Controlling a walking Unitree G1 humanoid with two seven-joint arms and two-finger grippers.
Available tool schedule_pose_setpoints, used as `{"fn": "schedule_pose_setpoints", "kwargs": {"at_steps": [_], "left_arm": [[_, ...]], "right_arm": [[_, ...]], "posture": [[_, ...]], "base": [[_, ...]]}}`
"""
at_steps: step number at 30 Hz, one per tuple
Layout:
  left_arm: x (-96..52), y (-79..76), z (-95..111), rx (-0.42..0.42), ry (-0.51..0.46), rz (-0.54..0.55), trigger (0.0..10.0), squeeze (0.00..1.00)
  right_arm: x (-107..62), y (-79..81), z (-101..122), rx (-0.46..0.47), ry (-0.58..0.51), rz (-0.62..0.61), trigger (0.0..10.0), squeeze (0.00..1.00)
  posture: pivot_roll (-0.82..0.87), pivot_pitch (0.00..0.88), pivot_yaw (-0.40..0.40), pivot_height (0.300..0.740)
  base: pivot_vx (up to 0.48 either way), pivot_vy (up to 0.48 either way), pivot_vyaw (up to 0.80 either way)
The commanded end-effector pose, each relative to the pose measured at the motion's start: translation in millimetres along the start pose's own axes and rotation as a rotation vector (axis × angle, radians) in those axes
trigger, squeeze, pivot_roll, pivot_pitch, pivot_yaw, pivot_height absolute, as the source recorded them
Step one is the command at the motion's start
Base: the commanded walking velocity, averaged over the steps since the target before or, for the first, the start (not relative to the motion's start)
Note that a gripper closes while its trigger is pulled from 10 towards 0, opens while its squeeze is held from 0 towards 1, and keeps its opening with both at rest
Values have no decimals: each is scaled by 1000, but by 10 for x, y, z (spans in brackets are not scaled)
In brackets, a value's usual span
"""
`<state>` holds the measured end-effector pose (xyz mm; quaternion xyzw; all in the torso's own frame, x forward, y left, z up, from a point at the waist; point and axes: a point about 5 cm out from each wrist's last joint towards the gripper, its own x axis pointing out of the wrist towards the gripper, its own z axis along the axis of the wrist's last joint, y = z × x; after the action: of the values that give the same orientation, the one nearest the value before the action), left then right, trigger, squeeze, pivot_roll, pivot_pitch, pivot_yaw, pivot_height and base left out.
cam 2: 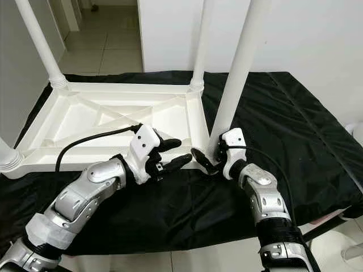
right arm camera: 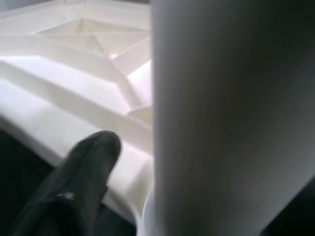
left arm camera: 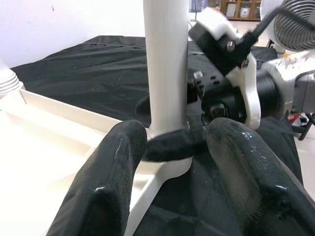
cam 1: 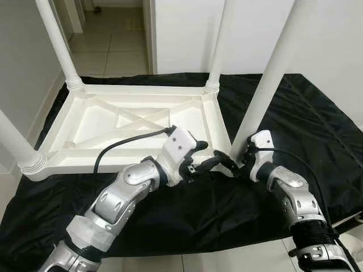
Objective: Building children table
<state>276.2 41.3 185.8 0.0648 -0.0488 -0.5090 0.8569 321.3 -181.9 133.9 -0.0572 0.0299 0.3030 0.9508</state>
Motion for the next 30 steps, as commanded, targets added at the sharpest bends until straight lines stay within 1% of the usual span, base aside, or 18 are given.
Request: {"fn": "schedule_pose_setpoints", "kwargs": {"at_steps": [1, 4, 7, 13, 14, 15, 22, 25, 26, 27, 28, 29, 30], "left_arm": [[3, -36, 11, 11, 5, -83, 10000, 0], [4, -34, 11, 12, 5, -82, 10000, 0], [9, -30, 14, 12, 5, -83, 10000, 0], [20, -51, 7, 11, 3, -91, 10000, 0], [23, -51, 6, 10, 3, -92, 10000, 0], [25, -51, 4, 9, 3, -92, 10000, 0], [27, -72, -4, 3, 3, -95, 10000, 0], [19, -87, -11, -2, 4, -96, 10000, 0], [19, -87, -11, -2, 4, -96, 10000, 0], [15, -92, -14, -3, 5, -97, 10000, 0], [15, -92, -14, -3, 5, -97, 10000, 0], [11, -93, -17, -5, 6, -97, 10000, 0], [11, -93, -17, -5, 6, -97, 10000, 0]], "right_arm": [[23, 10, -15, -21, 17, 35, 0, 0], [22, 8, -20, -22, 18, 38, 0, 0], [25, -39, -35, -11, 13, 62, 0, 0], [1, -66, -48, -12, 6, 54, 0, 0], [-3, -67, -51, -10, 7, 48, 4784, 0], [-7, -68, -50, -7, 4, 43, 10000, 0], [-35, -38, -34, 24, -26, -2, 10000, 0], [-38, -12, -33, 22, -32, -64, 10000, 0], [-38, -12, -33, 22, -32, -64, 10000, 0], [-40, -7, -31, 26, -35, -106, 10000, 0], [-40, -7, -31, 26, -35, -106, 10000, 0], [-42, -1, -27, 35, -38, -144, 10000, 0], [-42, -1, -27, 35, -38, -144, 10000, 0]], "posture": [[-51, 0, -12, 740], [-51, 0, -12, 740], [-55, 0, -11, 740], [-60, 0, -10, 740], [-68, 0, -10, 740], [-68, 0, -10, 740], [-76, 9, -13, 740], [-83, 20, -15, 740], [-83, 20, -15, 740], [-84, 23, -17, 740], [-84, 23, -17, 740], [-86, 25, -17, 740], [-86, 25, -17, 740]], "base": [[0, 0, 0], [0, 0, 0], [0, 0, 0], [0, 0, 0], [0, 0, 0], [0, 0, 0], [0, 0, 0], [0, 0, 0], [0, 0, 0], [0, 0, 0], [0, 0, 0], [0, 0, 0], [0, 0, 0]]}}
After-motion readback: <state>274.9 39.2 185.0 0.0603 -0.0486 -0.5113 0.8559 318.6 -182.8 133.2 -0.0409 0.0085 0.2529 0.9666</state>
